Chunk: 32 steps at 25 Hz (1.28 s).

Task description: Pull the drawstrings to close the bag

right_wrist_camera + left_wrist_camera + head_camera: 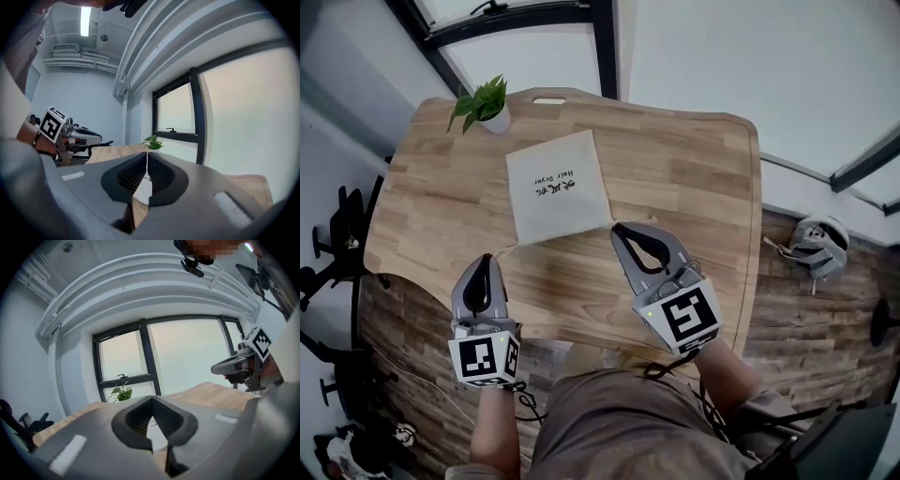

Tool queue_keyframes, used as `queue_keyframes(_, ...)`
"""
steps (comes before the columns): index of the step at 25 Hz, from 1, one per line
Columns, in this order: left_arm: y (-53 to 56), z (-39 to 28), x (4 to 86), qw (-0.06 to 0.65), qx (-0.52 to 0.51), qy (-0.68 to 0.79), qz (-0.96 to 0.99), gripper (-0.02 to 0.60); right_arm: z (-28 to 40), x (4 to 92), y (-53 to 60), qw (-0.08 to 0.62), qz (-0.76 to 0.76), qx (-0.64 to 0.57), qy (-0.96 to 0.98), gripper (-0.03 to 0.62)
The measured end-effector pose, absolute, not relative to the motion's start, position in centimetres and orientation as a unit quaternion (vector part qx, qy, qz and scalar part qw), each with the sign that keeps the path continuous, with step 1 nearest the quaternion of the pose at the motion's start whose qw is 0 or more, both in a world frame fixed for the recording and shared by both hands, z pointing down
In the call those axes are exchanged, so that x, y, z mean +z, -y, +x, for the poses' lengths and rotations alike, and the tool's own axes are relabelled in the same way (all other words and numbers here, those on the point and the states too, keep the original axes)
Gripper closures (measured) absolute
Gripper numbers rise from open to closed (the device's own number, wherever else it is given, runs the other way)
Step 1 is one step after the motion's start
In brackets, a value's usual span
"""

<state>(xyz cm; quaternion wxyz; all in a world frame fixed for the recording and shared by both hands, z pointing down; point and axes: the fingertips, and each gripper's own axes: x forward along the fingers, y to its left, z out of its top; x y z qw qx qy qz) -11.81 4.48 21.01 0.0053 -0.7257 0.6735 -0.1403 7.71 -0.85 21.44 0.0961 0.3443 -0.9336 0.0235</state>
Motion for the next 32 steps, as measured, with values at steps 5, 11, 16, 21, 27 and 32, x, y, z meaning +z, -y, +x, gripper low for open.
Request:
queue_keyframes(5, -3.5, -12.1, 23.6, -0.016, -0.161, -0.655, -0.738, 0.578, 7.5, 22.9, 2.0, 0.113, 0.345, 0.028, 0.931, 0.556)
queue_keyframes(11, -2.0, -14.4, 27.8, -0.042, -0.179, -0.64, -0.746, 0.58, 7.0, 27.0, 3.3, 0.156, 0.34, 0.039, 0.926, 0.543)
queue_keyframes(16, -0.6, -16.5, 32.4, -0.069, -0.203, -0.626, -0.75, 0.577, 6.0, 29.8, 4.9, 0.186, 0.326, 0.03, 0.926, 0.541)
queue_keyframes(21, 0.6, -16.9, 36.4, -0.107, -0.225, -0.588, -0.769, 0.563, 5.1, 33.9, 6.0, 0.214, 0.298, 0.055, 0.928, 0.489)
queue_keyframes(27, 1.1, -17.5, 40.0, -0.143, -0.24, -0.549, -0.788, 0.485, 5.2, 38.8, 6.9, 0.282, 0.274, 0.045, 0.918, 0.43)
queue_keyframes(32, 1.2, -16.9, 41.0, -0.166, -0.238, -0.507, -0.812, 0.457, 5.6, 41.2, 7.1, 0.339, 0.252, 0.013, 0.906, 0.428)
